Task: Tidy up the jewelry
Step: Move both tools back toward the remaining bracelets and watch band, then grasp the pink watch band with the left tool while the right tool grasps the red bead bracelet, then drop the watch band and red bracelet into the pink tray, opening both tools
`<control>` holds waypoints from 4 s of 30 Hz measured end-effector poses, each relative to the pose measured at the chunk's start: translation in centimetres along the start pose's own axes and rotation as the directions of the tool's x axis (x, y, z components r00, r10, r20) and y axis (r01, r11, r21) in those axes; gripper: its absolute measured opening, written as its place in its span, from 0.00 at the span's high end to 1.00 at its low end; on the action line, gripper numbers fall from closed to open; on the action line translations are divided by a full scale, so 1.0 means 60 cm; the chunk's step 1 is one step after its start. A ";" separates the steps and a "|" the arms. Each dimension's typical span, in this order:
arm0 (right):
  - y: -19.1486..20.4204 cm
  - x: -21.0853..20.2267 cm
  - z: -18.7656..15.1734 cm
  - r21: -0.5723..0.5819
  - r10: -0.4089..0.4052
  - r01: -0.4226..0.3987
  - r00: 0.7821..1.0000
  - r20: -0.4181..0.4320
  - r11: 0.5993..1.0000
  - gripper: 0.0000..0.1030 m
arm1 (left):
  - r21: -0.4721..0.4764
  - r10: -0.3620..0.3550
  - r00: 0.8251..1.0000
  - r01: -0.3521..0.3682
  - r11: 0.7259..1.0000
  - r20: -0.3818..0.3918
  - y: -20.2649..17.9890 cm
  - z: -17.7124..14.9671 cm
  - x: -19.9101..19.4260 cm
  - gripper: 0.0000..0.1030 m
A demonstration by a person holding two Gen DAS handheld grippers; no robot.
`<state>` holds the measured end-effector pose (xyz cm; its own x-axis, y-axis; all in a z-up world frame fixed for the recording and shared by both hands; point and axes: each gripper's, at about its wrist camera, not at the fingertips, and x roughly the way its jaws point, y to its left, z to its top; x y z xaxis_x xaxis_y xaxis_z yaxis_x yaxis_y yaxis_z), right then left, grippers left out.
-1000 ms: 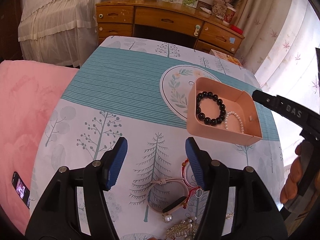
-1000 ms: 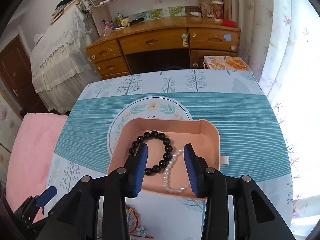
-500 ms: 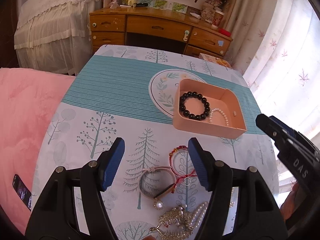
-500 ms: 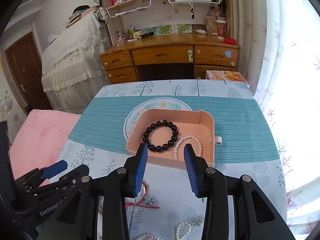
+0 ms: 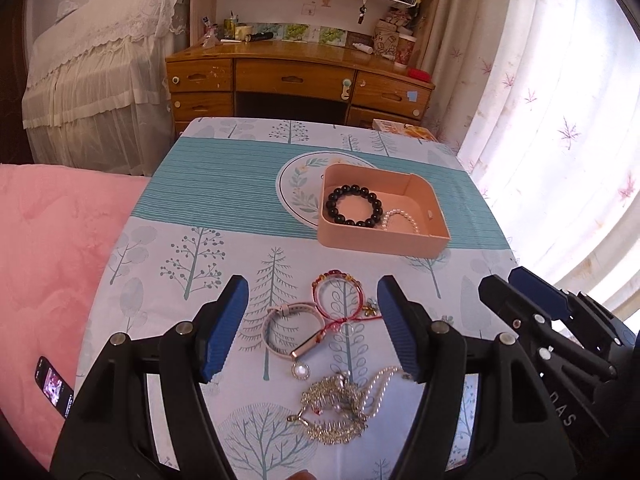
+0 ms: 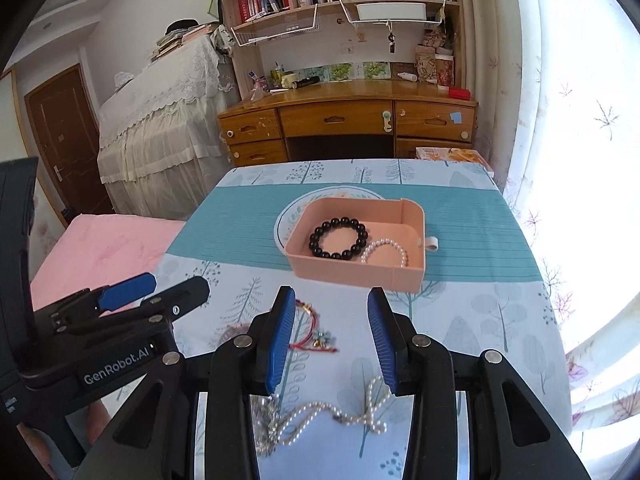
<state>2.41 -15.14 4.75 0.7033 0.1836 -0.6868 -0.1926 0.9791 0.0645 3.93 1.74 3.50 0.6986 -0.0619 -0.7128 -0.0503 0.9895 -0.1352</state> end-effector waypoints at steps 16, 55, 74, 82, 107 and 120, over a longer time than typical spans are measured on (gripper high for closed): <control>-0.008 -0.105 -0.099 -0.020 -0.011 0.012 1.000 0.028 1.000 0.63 | 0.054 -0.015 0.998 0.019 0.998 -0.069 -0.031 -0.097 -0.035 0.37; -0.127 0.208 -0.102 0.069 -0.023 0.045 0.955 -0.297 0.997 0.63 | -0.173 -0.103 0.944 0.049 0.984 -0.314 0.146 -0.079 0.199 0.38; 0.038 0.373 0.003 -0.205 0.080 -0.173 0.915 -0.395 0.963 0.64 | 0.020 0.063 0.933 -0.060 0.998 -0.353 0.118 -0.030 0.274 0.50; 0.041 0.403 0.001 -0.244 0.051 -0.160 0.915 -0.401 0.956 0.89 | 0.080 0.086 0.933 -0.061 0.995 -0.351 0.098 -0.034 0.278 0.98; -0.148 0.212 0.185 0.099 0.059 -0.058 0.998 -0.010 0.993 0.89 | 0.053 -0.102 0.993 0.105 0.993 -0.067 -0.023 0.162 0.163 0.98; -0.215 0.374 0.185 0.286 0.045 0.002 0.987 -0.157 0.958 0.87 | 0.030 -0.148 0.956 0.161 0.987 -0.254 -0.068 0.168 0.380 0.78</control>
<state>28.26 -22.67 -3.44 0.5774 0.2116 -0.7886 0.0126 0.9634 0.2677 27.23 -2.42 -5.27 0.4942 -0.2389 -0.8359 0.0843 0.9701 -0.2274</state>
